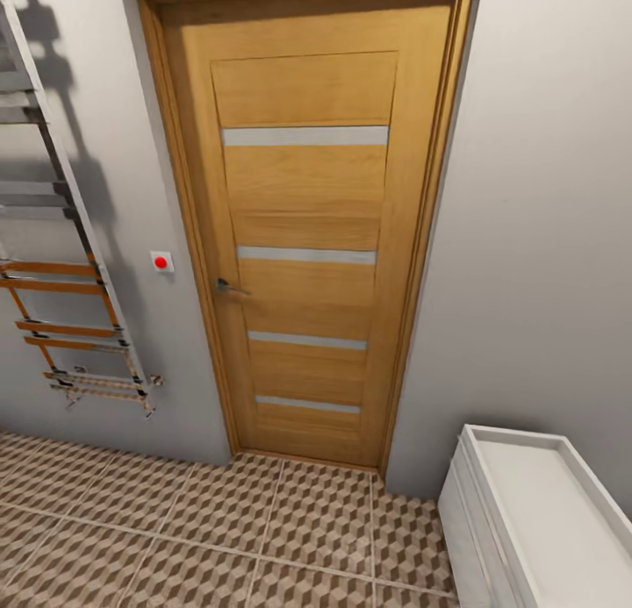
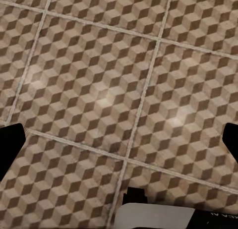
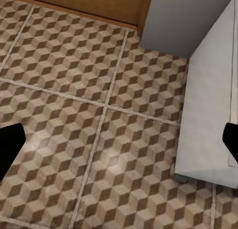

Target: Take the four mousetraps from the cabinet in the bathroom and place them on the bathroom floor. Make sure all four end up on the same floor surface, and ensure that at least two of them are either under or directly next to the same bathroom sink.

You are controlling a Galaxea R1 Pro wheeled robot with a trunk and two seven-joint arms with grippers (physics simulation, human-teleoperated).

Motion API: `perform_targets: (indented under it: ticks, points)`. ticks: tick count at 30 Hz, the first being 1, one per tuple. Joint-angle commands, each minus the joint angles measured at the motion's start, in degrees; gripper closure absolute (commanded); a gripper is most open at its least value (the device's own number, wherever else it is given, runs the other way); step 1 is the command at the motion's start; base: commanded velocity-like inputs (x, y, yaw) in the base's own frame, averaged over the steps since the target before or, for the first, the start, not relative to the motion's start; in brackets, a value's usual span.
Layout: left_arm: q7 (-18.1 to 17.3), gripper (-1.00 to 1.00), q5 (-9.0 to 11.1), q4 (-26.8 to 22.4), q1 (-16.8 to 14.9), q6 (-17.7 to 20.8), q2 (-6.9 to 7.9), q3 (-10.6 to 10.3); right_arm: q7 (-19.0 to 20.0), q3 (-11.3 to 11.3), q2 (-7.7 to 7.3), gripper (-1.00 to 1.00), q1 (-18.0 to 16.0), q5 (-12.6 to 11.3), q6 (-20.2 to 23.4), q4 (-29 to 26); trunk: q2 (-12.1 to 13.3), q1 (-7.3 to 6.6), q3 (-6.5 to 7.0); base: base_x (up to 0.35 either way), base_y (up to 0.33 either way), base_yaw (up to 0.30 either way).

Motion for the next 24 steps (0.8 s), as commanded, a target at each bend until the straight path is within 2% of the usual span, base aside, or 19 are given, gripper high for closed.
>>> perform_targets:
  ticks: [1, 24]
  points:
    - [0.15, -1.0, 0.32, 0.0, -0.06, -0.13, 0.0, -0.48, 0.01, 0.51, -0.02, -1.0, -0.04, -0.58, -0.17, 0.01, -0.12, 0.03, -0.13, 0.0, 0.0, 0.239]
    - [0.15, -1.0, 0.32, 0.0, -0.07, -0.13, 0.0, -0.48, 0.01, 0.51, -0.02, -1.0, -0.04, -0.58, -0.17, 0.01, -0.12, 0.03, -0.13, 0.0, 0.0, 0.239]
